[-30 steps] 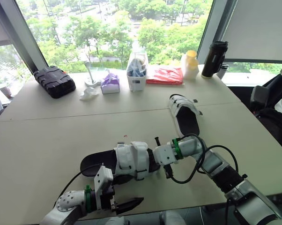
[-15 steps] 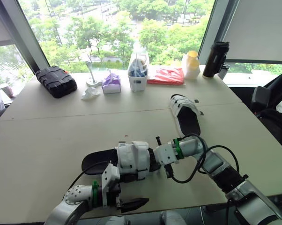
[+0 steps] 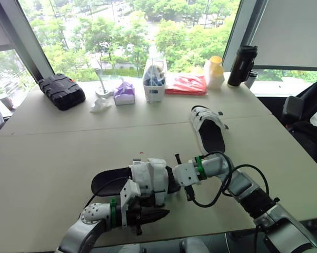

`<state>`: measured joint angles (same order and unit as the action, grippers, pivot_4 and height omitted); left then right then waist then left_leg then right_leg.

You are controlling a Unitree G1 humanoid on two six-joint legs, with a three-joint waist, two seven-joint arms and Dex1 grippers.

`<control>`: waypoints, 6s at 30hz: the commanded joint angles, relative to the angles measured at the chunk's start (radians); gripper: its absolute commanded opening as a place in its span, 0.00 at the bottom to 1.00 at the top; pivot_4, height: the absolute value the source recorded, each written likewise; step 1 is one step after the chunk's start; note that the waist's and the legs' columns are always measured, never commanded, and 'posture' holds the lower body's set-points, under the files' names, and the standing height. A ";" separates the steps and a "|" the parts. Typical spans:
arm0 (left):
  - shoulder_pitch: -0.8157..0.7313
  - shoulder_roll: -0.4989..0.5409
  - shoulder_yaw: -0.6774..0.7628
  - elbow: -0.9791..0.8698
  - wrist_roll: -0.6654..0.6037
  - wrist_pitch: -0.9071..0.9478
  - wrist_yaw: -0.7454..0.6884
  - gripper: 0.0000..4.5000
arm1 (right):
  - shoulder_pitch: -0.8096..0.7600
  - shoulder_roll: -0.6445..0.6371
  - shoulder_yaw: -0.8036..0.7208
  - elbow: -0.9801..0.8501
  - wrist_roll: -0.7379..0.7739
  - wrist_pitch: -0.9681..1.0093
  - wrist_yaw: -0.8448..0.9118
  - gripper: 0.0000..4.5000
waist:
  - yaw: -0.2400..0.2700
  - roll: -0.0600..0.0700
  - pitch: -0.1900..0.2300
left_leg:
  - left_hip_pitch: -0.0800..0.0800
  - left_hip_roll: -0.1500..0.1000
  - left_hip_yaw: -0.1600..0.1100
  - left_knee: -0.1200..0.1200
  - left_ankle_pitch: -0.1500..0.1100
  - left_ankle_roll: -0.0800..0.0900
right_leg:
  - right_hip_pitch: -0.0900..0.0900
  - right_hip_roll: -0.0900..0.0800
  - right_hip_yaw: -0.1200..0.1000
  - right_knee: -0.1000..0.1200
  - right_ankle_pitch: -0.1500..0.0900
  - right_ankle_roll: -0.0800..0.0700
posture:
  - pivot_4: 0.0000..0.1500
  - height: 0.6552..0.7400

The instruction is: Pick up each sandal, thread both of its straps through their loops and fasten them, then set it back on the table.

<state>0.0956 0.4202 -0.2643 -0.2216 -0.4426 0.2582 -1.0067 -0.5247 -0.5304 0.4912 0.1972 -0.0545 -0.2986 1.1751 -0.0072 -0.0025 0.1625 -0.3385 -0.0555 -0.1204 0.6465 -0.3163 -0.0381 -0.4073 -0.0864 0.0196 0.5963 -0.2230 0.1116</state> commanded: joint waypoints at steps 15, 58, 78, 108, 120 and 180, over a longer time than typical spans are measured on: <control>0.122 0.281 -0.137 -0.228 0.002 0.196 -0.129 0.01 | 0.043 -0.050 0.048 0.064 -0.083 0.039 0.039 0.00 | -0.003 -0.001 0.000 | -0.001 0.000 0.000 -0.001 -0.001 0.001 | -0.001 -0.001 0.000 -0.001 -0.002 0.001 | 1.00 1.00; -0.230 -0.044 0.401 0.085 -1.288 0.809 0.771 0.16 | -0.038 0.006 0.086 0.190 -0.109 -0.022 -0.049 0.00 | -0.010 -0.004 0.002 | 0.003 0.001 -0.009 0.000 0.002 -0.004 | 0.000 0.005 -0.003 0.006 -0.001 -0.005 | 1.00 1.00; -0.466 -0.030 0.487 0.119 -1.291 0.686 0.954 0.98 | -0.033 0.016 0.085 0.185 -0.108 -0.014 -0.064 0.00 | -0.010 -0.005 -0.001 | 0.003 -0.001 -0.011 0.000 0.006 -0.010 | 0.001 0.007 -0.004 0.006 0.000 -0.007 | 1.00 1.00; -0.637 0.190 0.093 0.240 -0.260 0.422 -0.055 0.79 | -0.029 0.020 0.079 0.192 -0.115 -0.016 -0.082 0.00 | -0.014 -0.005 0.002 | 0.001 0.000 -0.011 -0.002 0.006 -0.010 | -0.002 0.009 -0.005 0.006 0.000 -0.007 | 1.00 1.00; -0.626 0.163 0.188 0.202 -0.271 0.470 -0.081 0.01 | -0.040 0.026 0.084 0.209 -0.119 -0.024 -0.085 0.00 | -0.014 -0.005 0.002 | 0.000 0.000 -0.012 -0.002 0.006 -0.010 | -0.002 0.008 -0.005 0.006 0.000 -0.007 | 1.00 1.00; -0.818 0.065 -0.073 0.733 0.494 -0.269 -0.059 0.98 | 0.021 -0.004 0.060 0.118 -0.124 0.022 -0.079 0.00 | -0.004 -0.002 0.007 | 0.001 -0.002 -0.013 -0.001 0.006 -0.010 | 0.002 0.006 -0.006 0.002 0.003 -0.001 | 1.00 1.00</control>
<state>-0.7368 0.4704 -0.2739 0.4891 -0.0396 0.0209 -1.0899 -0.5457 -0.5086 0.5056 0.2365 -0.0914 -0.3342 1.0774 -0.0115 -0.0047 0.1696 -0.3380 -0.0574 -0.1335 0.6454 -0.3104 -0.0478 -0.4051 -0.0804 0.0131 0.5985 -0.2196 0.1109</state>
